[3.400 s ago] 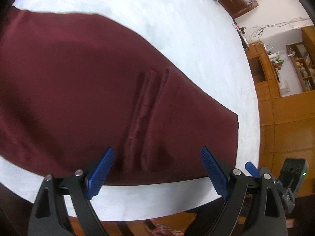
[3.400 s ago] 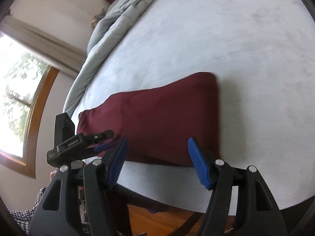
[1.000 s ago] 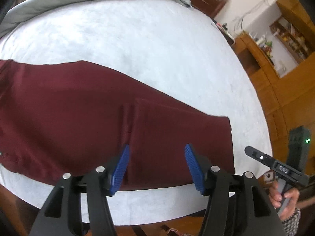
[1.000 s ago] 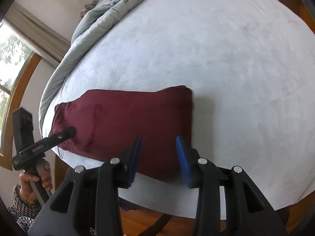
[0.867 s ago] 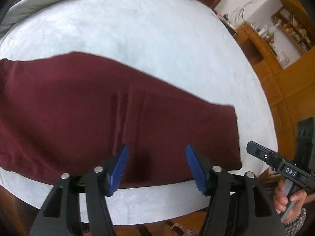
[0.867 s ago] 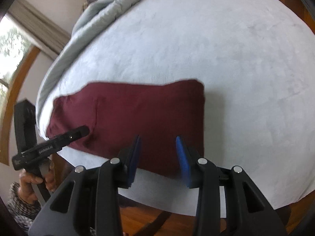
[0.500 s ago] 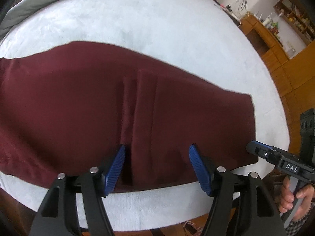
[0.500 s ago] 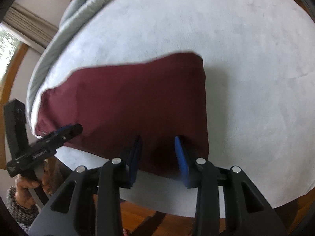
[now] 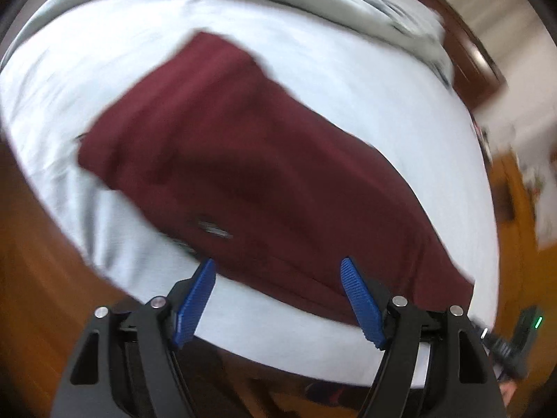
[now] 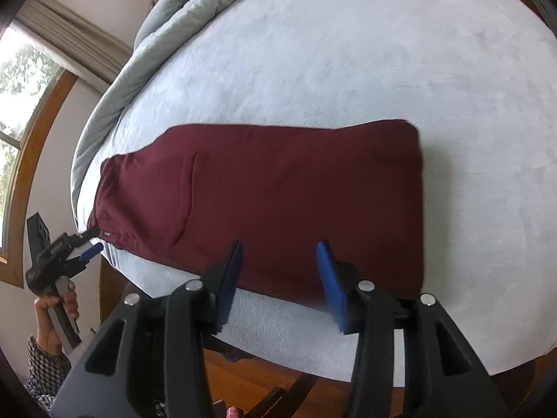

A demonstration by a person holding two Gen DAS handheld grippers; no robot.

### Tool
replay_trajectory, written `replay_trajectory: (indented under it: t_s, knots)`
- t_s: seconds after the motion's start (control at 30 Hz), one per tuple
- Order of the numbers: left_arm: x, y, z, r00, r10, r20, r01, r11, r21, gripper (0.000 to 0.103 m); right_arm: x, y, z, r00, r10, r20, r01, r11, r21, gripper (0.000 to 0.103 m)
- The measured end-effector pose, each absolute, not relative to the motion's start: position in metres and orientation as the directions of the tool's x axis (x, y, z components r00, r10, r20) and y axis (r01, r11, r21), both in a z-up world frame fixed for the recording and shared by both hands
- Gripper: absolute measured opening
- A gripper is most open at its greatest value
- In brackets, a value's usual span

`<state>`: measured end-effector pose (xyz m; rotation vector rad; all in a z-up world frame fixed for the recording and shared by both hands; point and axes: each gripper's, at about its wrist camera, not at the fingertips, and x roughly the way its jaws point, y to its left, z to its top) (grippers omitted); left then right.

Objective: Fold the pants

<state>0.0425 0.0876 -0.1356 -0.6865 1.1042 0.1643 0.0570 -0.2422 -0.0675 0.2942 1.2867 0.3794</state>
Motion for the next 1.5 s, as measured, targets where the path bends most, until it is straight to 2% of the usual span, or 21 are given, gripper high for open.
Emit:
replay_trajectory:
  t_s: [0.07, 0.3, 0.5, 0.7, 0.83, 0.9, 0.93, 0.97, 1.03, 1.13, 1.27, 1.33, 1.4, 1.5]
  knots:
    - [0.036, 0.117, -0.145, 0.469, -0.215, -0.857, -0.515, 0.722, -0.463, 0.075, 0.056, -0.236, -0.071, 0.219, 0.416, -0.883, -0.119, 0.909, 0.399, 0.048]
    - [0.033, 0.159, -0.175, 0.523, -0.292, -0.800, -0.582, 0.563, -0.586, 0.075, 0.053, -0.233, -0.087, 0.175, 0.386, -0.906, -0.114, 0.922, 0.371, 0.048]
    - [0.034, 0.184, -0.191, 0.534, -0.315, -0.784, -0.603, 0.509, -0.615, 0.075, 0.053, -0.230, -0.089, 0.173, 0.377, -0.910, -0.118, 0.925, 0.360, 0.048]
    - [0.045, 0.176, -0.196, 0.543, -0.319, -0.777, -0.620, 0.472, -0.627, 0.073, 0.054, -0.232, -0.091, 0.170, 0.379, -0.910, -0.117, 0.924, 0.363, 0.048]
    - [0.037, 0.177, -0.184, 0.635, -0.340, -0.694, -0.561, 0.414, -0.716, 0.071, 0.054, -0.234, -0.093, 0.167, 0.386, -0.907, -0.111, 0.922, 0.372, 0.048]
    - [0.033, 0.176, -0.170, 0.708, -0.374, -0.599, -0.462, 0.396, -0.794, 0.070, 0.055, -0.235, -0.093, 0.166, 0.389, -0.906, -0.109, 0.921, 0.375, 0.048]
    - [0.034, 0.175, -0.165, 0.723, -0.379, -0.578, -0.430, 0.408, -0.805, 0.070, 0.055, -0.236, -0.094, 0.166, 0.390, -0.906, -0.108, 0.920, 0.376, 0.049]
    - [0.037, 0.173, -0.161, 0.727, -0.376, -0.574, -0.410, 0.433, -0.803, 0.070, 0.055, -0.236, -0.094, 0.165, 0.391, -0.906, -0.106, 0.920, 0.378, 0.049]
    - [0.045, 0.172, -0.163, 0.698, -0.359, -0.620, -0.431, 0.481, -0.764, 0.071, 0.055, -0.236, -0.094, 0.166, 0.390, -0.906, -0.105, 0.920, 0.377, 0.049]
    - [0.053, 0.176, -0.178, 0.660, -0.356, -0.662, -0.483, 0.474, -0.736, 0.076, 0.054, -0.236, -0.094, 0.166, 0.392, -0.905, -0.109, 0.919, 0.378, 0.049]
    - [0.057, 0.175, -0.178, 0.657, -0.350, -0.667, -0.492, 0.471, -0.732, 0.079, 0.055, -0.238, -0.095, 0.161, 0.399, -0.903, -0.104, 0.917, 0.386, 0.049]
    - [0.056, 0.172, -0.166, 0.679, -0.341, -0.650, -0.476, 0.471, -0.743, 0.070, 0.056, -0.239, -0.095, 0.160, 0.400, -0.903, -0.105, 0.916, 0.387, 0.049]
    - [0.051, 0.170, -0.155, 0.698, -0.327, -0.637, -0.448, 0.496, -0.744, 0.038, 0.056, -0.240, -0.095, 0.161, 0.406, -0.900, -0.106, 0.914, 0.393, 0.050]
    - [0.055, 0.168, -0.153, 0.684, -0.314, -0.658, -0.443, 0.537, -0.718, 0.033, 0.057, -0.241, -0.097, 0.159, 0.415, -0.896, -0.100, 0.910, 0.403, 0.052]
